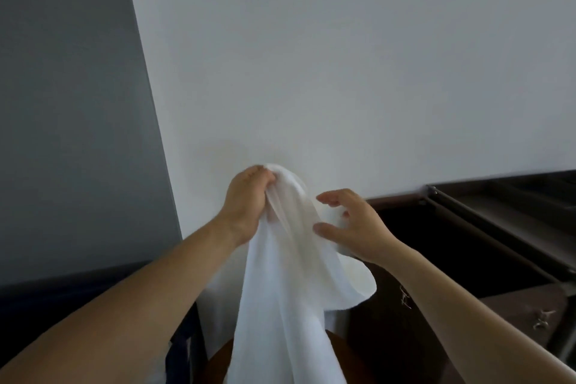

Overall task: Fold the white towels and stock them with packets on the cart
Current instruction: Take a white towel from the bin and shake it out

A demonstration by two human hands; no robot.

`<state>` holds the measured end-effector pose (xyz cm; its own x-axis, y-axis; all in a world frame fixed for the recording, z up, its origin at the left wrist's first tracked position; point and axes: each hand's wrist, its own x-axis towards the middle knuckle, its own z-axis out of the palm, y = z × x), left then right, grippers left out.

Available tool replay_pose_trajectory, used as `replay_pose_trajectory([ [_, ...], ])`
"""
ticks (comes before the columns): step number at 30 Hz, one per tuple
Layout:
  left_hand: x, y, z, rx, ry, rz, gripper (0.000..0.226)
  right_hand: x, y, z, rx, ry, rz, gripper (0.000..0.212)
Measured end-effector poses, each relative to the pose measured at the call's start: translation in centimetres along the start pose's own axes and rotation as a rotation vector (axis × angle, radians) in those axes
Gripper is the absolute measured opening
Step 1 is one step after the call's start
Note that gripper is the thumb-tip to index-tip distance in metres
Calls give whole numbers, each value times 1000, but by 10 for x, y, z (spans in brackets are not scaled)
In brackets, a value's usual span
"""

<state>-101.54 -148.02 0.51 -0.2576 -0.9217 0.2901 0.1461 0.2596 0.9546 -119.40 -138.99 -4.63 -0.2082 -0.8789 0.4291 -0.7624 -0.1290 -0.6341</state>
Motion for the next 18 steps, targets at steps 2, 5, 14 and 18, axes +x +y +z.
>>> replay_pose_trajectory([
  [2, 12, 17, 3, -34, 47, 50, 34, -6, 7, -1, -20, 5, -43, 49],
  [5, 26, 36, 5, -39, 85, 115, 27, -14, 9, -5, -31, 87, -162, 47],
  [14, 39, 34, -12, -105, 36, 131, 25, -32, 43, 6, -394, -247, -27, 73],
  [18, 43, 23, -27, -72, 87, 94, 13, -33, 50, -1, -559, -352, -30, 53],
])
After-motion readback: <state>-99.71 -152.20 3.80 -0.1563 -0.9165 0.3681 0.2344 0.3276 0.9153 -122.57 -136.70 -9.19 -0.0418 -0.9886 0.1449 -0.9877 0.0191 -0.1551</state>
